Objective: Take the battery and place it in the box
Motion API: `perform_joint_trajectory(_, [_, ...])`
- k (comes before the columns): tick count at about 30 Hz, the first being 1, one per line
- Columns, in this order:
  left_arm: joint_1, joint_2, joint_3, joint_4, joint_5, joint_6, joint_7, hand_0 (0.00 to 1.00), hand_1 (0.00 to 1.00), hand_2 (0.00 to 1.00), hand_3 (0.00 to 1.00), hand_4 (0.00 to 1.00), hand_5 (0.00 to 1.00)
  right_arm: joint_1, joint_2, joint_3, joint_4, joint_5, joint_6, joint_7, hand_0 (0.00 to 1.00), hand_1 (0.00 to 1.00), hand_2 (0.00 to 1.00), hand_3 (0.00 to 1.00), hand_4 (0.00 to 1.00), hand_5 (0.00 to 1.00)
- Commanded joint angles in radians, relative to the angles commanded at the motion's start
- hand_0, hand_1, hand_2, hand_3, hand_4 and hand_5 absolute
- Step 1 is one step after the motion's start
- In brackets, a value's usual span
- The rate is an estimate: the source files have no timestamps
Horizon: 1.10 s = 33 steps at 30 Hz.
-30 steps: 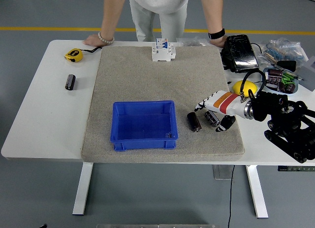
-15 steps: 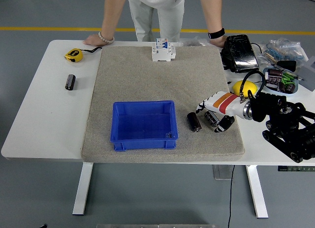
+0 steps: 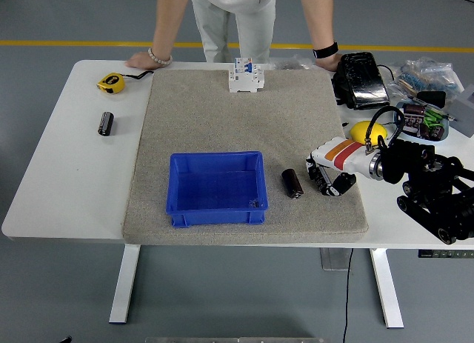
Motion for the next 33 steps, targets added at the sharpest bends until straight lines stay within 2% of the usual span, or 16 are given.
perform_joint_trajectory(14, [0.002, 0.002, -0.005, 0.001, 0.008, -0.001, 0.002, 0.715, 0.663, 0.771, 0.706, 0.729, 0.524, 0.001, -0.012, 0.024, 0.025, -0.011, 0.012, -0.003, 0.546, 0.453, 0.498, 0.482, 0.690, 0.002])
perform_joint_trajectory(20, [0.007, 0.003, -0.011, 0.002, 0.014, -0.001, 0.003, 0.715, 0.662, 0.770, 0.706, 0.729, 0.525, -0.001, -0.028, 0.075, 0.087, -0.036, 0.022, -0.007, 0.545, 0.451, 0.495, 0.479, 0.683, 0.003])
perform_joint_trajectory(24, [0.011, 0.003, -0.019, 0.003, 0.024, -0.001, 0.007, 0.715, 0.661, 0.769, 0.707, 0.730, 0.525, -0.001, -0.032, 0.113, 0.151, -0.047, 0.029, -0.013, 0.554, 0.450, 0.493, 0.479, 0.663, 0.002])
perform_joint_trajectory(33, [0.022, 0.005, -0.033, 0.003, 0.040, 0.000, 0.012, 0.715, 0.660, 0.769, 0.708, 0.731, 0.528, 0.013, 0.005, 0.158, 0.287, -0.057, 0.045, -0.034, 0.557, 0.449, 0.493, 0.481, 0.664, 0.002])
